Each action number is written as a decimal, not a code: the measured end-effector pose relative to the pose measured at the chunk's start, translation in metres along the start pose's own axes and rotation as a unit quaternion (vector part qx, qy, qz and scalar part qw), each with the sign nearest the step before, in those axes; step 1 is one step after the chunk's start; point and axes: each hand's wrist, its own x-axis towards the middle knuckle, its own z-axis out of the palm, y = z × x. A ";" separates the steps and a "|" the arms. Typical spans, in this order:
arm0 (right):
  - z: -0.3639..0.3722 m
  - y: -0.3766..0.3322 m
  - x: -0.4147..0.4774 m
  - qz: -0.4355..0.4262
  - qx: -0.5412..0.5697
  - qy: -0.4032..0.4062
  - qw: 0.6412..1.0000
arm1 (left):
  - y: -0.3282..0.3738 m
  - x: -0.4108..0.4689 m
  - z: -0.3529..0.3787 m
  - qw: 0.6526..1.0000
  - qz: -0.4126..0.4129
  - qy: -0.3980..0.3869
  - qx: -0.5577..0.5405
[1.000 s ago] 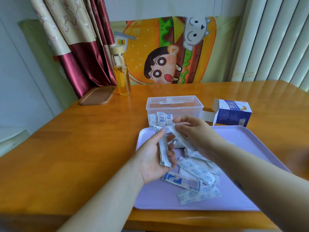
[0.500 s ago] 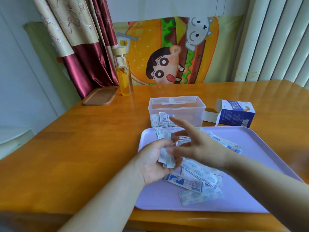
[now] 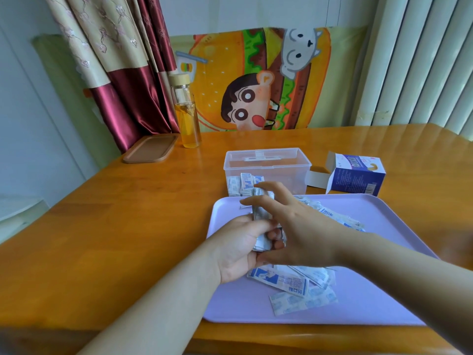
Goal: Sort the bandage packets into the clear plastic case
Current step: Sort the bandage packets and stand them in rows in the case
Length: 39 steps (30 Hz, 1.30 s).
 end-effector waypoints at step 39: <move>-0.089 0.015 0.095 0.104 0.437 0.185 0.874 | 0.091 0.058 -0.033 0.874 0.366 0.124 0.294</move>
